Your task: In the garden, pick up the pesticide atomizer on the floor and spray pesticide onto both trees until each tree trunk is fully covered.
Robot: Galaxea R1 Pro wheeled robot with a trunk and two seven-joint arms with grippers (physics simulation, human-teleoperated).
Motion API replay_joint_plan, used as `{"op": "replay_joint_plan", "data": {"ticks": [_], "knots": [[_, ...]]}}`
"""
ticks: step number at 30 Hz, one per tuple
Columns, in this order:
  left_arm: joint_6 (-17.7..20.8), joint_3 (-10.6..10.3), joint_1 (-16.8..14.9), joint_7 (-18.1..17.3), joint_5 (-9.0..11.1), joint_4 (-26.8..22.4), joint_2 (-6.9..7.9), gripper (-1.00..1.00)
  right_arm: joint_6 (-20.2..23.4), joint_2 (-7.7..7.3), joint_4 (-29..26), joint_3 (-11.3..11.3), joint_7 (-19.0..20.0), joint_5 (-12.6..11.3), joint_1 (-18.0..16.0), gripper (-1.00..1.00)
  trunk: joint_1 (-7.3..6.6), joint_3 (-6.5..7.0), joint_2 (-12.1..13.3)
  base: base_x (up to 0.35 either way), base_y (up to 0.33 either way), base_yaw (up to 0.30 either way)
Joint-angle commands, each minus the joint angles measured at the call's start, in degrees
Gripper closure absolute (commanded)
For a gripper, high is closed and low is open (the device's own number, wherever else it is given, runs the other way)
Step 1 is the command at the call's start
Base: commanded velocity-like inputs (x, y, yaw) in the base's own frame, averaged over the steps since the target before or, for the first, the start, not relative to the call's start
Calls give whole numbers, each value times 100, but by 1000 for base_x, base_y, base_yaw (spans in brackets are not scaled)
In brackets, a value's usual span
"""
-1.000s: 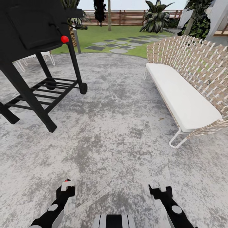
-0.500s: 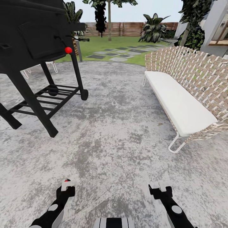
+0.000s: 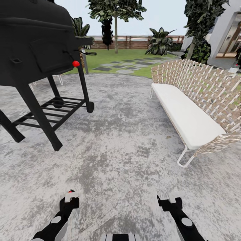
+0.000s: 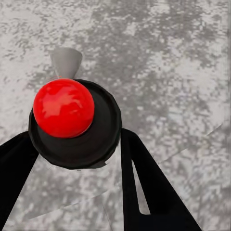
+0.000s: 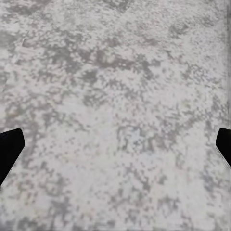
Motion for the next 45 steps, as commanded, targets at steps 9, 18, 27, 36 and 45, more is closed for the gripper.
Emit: {"op": "replay_joint_plan", "data": {"ticks": [9,18,27,36,45], "knots": [[-18,1,251,-11,-6,6,19,100,-172,-29,237,-25,3,84,30,-100,-82,264,127,0,0,0],[-18,15,537,-1,-5,-24,65,100,-1867,-46,1609,-22,1,89,225,-100,-280,507,488,0,0,0],[-25,30,1012,10,22,-19,108,100,-2992,-59,2677,-29,-9,88,261,-100,-477,750,849,0,0,0],[-19,19,1120,11,32,-2,126,100,-3028,-58,2804,-31,-9,79,262,-100,-675,992,1210,0,0,0],[-18,17,1123,9,32,-1,125,100,-3021,-49,2817,-31,-9,79,262,-100,-873,1235,1571,0,0,0]]}}
